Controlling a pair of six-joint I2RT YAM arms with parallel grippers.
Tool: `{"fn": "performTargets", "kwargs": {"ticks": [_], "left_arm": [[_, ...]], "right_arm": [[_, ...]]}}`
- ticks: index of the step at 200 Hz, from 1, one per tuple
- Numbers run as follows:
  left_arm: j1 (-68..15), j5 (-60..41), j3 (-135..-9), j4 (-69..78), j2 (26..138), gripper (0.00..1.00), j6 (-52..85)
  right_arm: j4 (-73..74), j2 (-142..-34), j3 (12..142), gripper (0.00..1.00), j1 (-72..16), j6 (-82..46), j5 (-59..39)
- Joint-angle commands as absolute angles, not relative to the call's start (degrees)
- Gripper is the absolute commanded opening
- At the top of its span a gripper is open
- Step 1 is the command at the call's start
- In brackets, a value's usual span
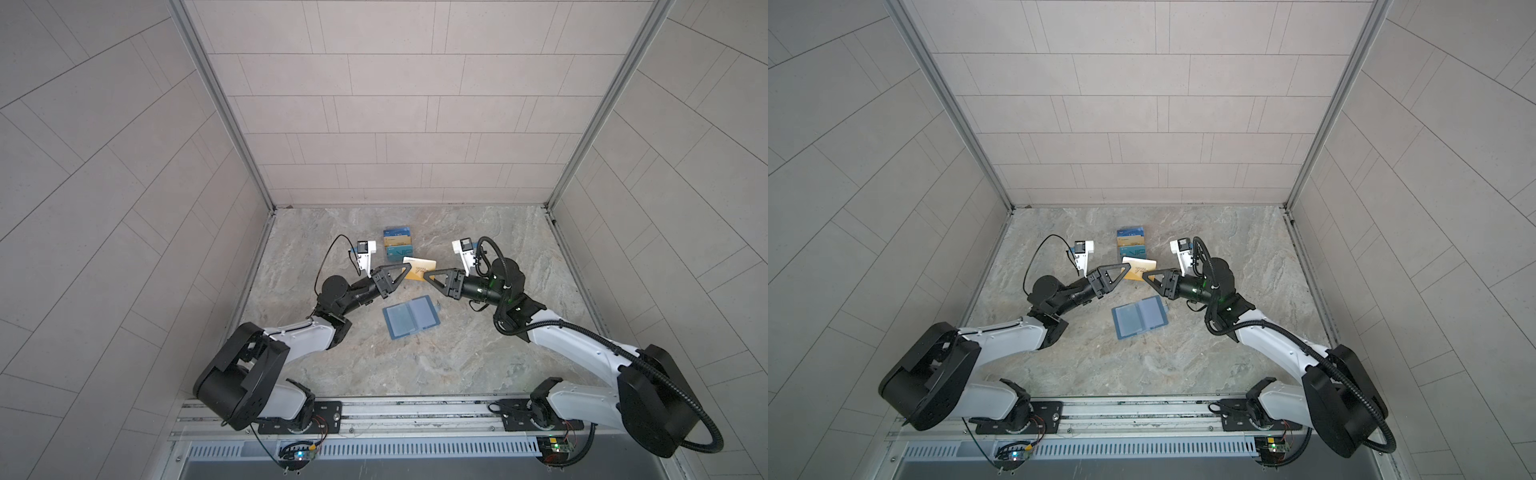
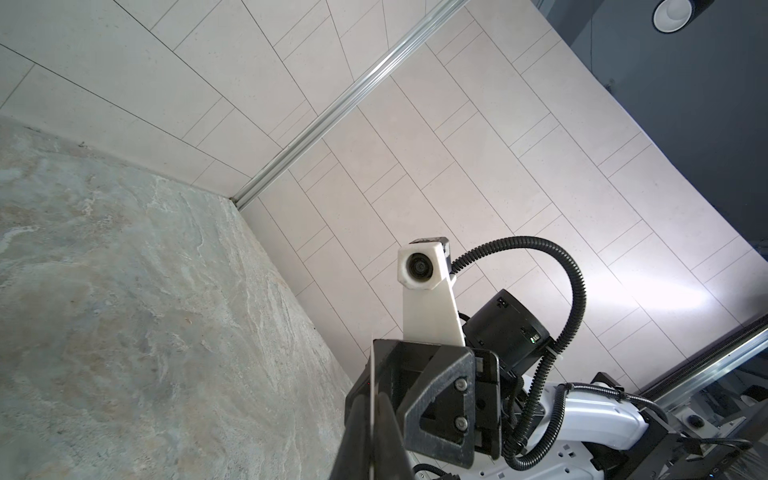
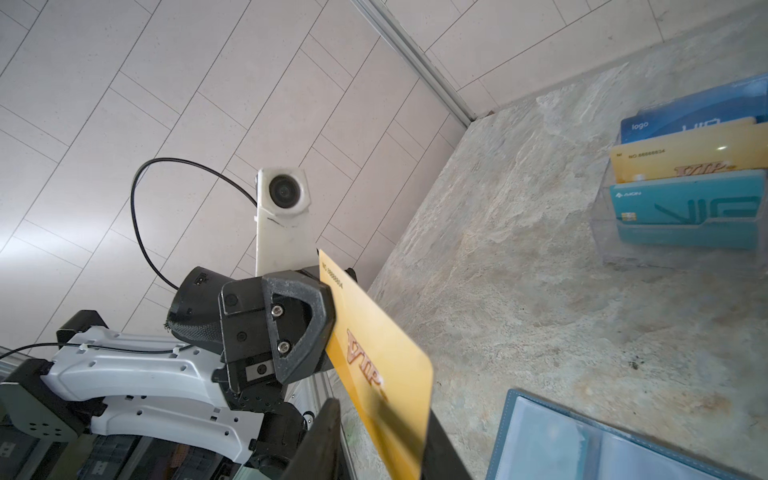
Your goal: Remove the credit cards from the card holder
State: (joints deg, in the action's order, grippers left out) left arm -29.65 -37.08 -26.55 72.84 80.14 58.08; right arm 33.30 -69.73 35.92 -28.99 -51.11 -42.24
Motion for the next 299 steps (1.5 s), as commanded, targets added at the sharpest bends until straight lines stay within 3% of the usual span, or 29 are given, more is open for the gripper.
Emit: {"fn": "performTargets", "kwargs": {"ticks": [1, 32, 57, 85, 116, 147, 184, 299], "left_arm": [[-29.71, -37.17, -26.54, 76.36, 79.27, 0.00, 58.94], [-30.51, -37.70, -27.19, 77.06, 79.29, 0.00, 59.06], [-30.79, -38.06, -27.34, 76.94, 79.35, 0.02, 58.73], [-30.75, -39.28, -27.25, 75.43, 79.22, 0.18, 57.51], [-29.27, -43.25, -27.76, 68.91, 76.87, 0.30, 53.54], [-24.71, -50.97, -32.85, 49.19, 71.75, 0.35, 42.86], [-24.21, -59.90, -46.31, 9.18, 68.29, 0.35, 18.19], [-28.33, -69.17, -62.57, -29.73, 71.39, 0.42, -7.80]], "right_arm": [[35.98, -68.51, 35.94, 0.26, -29.39, -52.12, -43.06], [37.07, -68.29, 35.83, 0.20, -29.39, -52.38, -43.00], [36.59, -67.61, 35.78, 0.09, -29.41, -52.10, -42.98], [30.18, -66.24, 37.17, 0.00, -29.32, -47.78, -43.17], [12.43, -63.20, 41.75, 0.00, -29.34, -35.25, -45.64], [-2.31, -61.18, 46.50, 0.00, -29.35, -23.71, -50.61], [-14.14, -62.02, 50.33, 0.00, -29.44, -14.18, -55.66], [-27.12, -64.89, 56.65, 0.00, -29.51, -0.57, -64.39]]}}
